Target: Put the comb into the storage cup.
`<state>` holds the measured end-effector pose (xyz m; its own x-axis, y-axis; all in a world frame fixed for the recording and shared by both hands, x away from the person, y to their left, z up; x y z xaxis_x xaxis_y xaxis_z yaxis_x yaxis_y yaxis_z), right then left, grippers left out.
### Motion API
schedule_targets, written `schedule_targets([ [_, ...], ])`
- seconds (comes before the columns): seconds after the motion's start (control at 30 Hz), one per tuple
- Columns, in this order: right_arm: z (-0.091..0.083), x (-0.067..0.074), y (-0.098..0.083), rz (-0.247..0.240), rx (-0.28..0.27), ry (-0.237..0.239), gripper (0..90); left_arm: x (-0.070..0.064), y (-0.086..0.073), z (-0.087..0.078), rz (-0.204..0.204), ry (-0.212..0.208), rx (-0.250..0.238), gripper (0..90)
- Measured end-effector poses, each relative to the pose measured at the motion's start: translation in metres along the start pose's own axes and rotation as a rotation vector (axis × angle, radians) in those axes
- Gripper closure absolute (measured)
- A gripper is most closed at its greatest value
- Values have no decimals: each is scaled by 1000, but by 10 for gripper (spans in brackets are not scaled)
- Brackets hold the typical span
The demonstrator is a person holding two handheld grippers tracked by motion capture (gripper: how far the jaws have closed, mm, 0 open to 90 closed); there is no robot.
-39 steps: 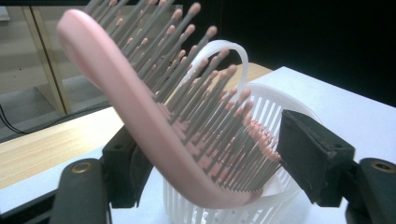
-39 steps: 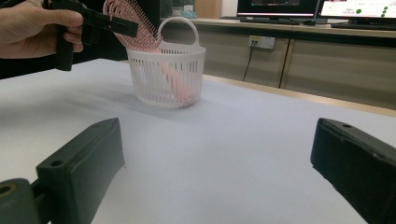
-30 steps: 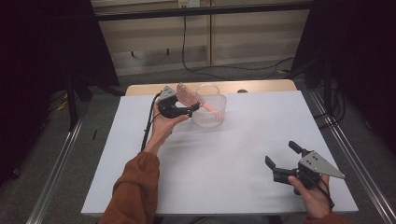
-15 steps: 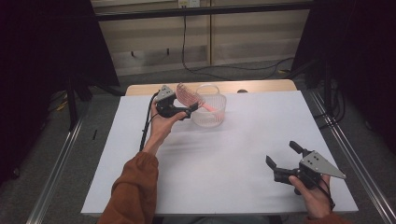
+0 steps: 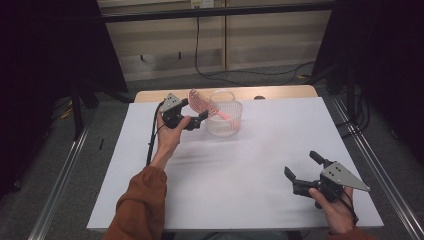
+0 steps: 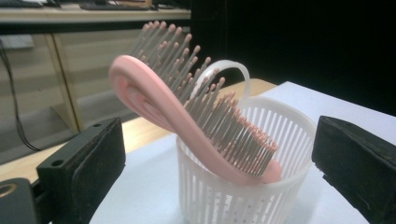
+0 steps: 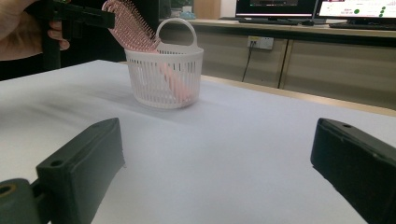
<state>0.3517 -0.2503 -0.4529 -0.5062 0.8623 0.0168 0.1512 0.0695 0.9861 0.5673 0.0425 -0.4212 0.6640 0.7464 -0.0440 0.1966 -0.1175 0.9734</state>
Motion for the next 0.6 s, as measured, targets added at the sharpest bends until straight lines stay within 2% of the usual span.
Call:
schedule_targets([
  [0.1, 0, 0, 0, 2, -1, 0, 20, -1, -1, -4, 17, 1, -1, 29],
  [0.33, -1, 0, 0, -1, -1, -3, 20, -3, -1, -13, 24, -2, -19, 29],
  [0.53, -1, 0, 0, -6, 1, -10, 20, -5, -2, -22, 16, -13, -29, 35],
  [0.6, -1, 0, 0, -9, 2, -11, 20, -4, -2, -25, 16, -4, -34, 40],
])
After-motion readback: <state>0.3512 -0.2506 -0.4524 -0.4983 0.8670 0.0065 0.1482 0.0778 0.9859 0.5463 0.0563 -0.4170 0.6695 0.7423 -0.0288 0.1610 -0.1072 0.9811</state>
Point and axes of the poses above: each handheld gripper's, and its own axes: z roughly forward along the jaws, y roughly out of its top, x roughly to its left, the point moved 10 cm from there along z, roughly forward along the jaws, and after that the axes turned 7 degrees about y, right-handed, at the moved point
